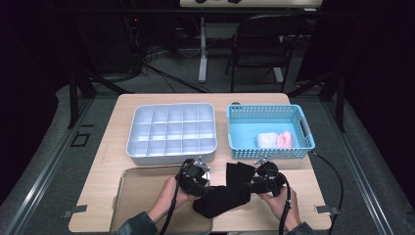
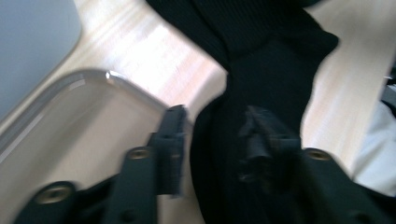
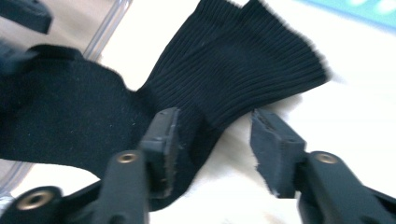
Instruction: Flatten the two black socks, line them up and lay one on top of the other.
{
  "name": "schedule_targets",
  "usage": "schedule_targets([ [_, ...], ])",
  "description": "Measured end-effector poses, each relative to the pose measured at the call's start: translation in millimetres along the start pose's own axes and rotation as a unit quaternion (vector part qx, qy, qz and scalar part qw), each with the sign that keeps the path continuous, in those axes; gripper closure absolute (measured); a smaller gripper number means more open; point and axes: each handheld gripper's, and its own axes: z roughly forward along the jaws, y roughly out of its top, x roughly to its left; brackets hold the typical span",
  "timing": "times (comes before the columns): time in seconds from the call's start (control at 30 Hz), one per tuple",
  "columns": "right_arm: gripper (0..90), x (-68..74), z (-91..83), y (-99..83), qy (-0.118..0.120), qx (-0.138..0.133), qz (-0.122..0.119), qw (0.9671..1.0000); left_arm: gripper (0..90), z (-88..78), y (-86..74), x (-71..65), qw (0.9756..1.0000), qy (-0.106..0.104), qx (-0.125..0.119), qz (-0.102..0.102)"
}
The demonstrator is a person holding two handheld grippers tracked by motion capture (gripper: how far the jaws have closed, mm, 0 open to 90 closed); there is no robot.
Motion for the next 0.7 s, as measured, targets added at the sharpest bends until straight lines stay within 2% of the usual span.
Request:
schedule_targets([
  [0.03,45.4,0.0,-6.6,7.9,-0.017,-0.014,-0.032,0.9992,48.0,-2.3,-3.8,-0.3,1.0,0.005,0.002,-0.004],
  [0.07,45.4,0.0,-6.6,7.9,-0.017,-0.014,-0.032,0.9992,48.0,-4.1,-6.5,0.1,1.0,0.004,0.003,-0.006],
  [0.1,43.9,1.7,-8.2,17.7,-0.022,-0.02,-0.057,0.9979,45.5,-7.2,-11.2,0.3,0.9999,0.006,0.009,-0.007],
  [0.13,42.9,2.1,-7.7,21.5,-0.024,-0.018,-0.07,0.9971,44.0,-8.9,-14.3,0.1,0.9999,0.004,0.008,-0.011],
  [0.2,41.0,4.8,-1.0,29.8,-0.024,-0.021,-0.088,0.9956,43.5,-11.2,-19.5,0.5,0.9998,-0.004,0.013,-0.013],
  [0.27,39.7,6.8,11.0,37.2,-0.024,-0.004,-0.108,0.9938,43.2,-12.0,-21.9,0.8,0.9998,-0.005,0.015,-0.015],
  [0.3,39.7,6.8,11.0,37.2,-0.024,-0.004,-0.108,0.9938,43.2,-11.8,-22.9,0.7,0.9997,-0.007,0.019,-0.015],
  [0.33,37.9,5.0,22.0,41.9,-0.029,0.007,-0.125,0.9917,43.3,-10.8,-25.1,0.3,0.9995,-0.008,0.026,-0.014],
  [0.4,37.9,4.5,31.2,43.8,-0.02,0.017,-0.13,0.9911,44.0,-8.1,-27.0,0.0,0.9993,-0.013,0.032,-0.014],
  [0.5,39.5,1.1,42.5,43.8,-0.027,0.051,-0.146,0.9876,47.8,-4.2,-28.0,-1.4,0.999,-0.016,0.039,-0.01],
  [0.57,42.2,0.9,45.3,42.7,-0.029,0.054,-0.138,0.9886,51.9,-3.1,-27.8,-2.0,0.999,-0.016,0.041,-0.008],
  [0.63,49.3,-0.1,46.3,41.4,-0.036,0.065,-0.149,0.986,58.1,-1.0,-27.2,-5.0,0.9989,-0.016,0.044,0.0],
  [0.7,52.2,0.9,47.2,39.0,-0.033,0.062,-0.149,0.9863,63.2,-0.3,-27.2,-6.3,0.9989,-0.015,0.046,0.002],
])
